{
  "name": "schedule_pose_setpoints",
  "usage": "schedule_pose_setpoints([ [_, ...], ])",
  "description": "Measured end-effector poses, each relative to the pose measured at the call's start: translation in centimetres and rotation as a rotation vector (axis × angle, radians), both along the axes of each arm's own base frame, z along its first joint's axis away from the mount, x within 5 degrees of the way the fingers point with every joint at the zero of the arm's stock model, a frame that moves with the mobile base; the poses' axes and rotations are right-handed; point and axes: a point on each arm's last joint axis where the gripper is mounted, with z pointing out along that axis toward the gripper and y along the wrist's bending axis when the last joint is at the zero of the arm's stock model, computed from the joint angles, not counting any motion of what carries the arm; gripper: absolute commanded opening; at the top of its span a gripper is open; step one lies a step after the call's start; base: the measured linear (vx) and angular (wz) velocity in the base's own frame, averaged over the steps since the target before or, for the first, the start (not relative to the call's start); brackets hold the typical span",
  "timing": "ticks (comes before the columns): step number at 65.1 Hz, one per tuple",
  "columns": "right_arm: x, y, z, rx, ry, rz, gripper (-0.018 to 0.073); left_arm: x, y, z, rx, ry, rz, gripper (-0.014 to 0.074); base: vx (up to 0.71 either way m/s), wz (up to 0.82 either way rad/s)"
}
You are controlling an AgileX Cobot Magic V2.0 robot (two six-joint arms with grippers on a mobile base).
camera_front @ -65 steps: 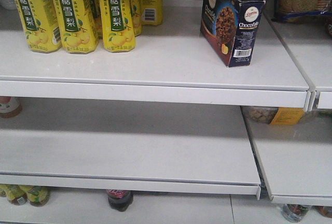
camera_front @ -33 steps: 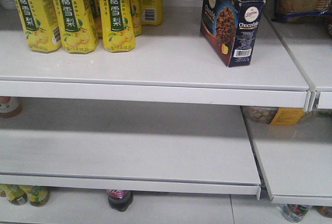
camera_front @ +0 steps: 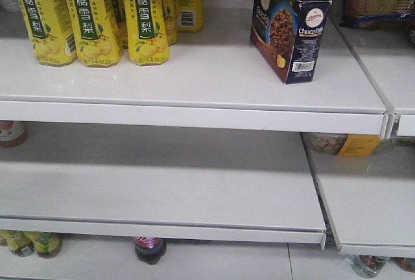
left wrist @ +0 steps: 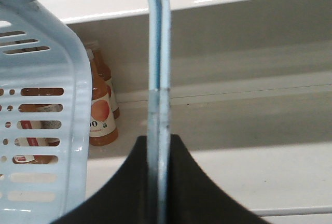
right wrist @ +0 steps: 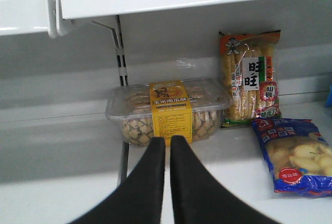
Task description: Left arm holds basket, right arm returns cookies
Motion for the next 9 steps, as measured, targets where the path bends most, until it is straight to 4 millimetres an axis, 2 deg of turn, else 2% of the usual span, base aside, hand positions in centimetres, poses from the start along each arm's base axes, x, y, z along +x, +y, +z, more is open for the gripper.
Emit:
schedule_pose_setpoints([
  [9, 0.00, 0.00, 0.00, 0.000, 0.000, 0.000, -0.0006, 0.00, 0.00, 0.00, 0.000, 0.000, 0.000, -0.0003, 0.00, 0.00],
])
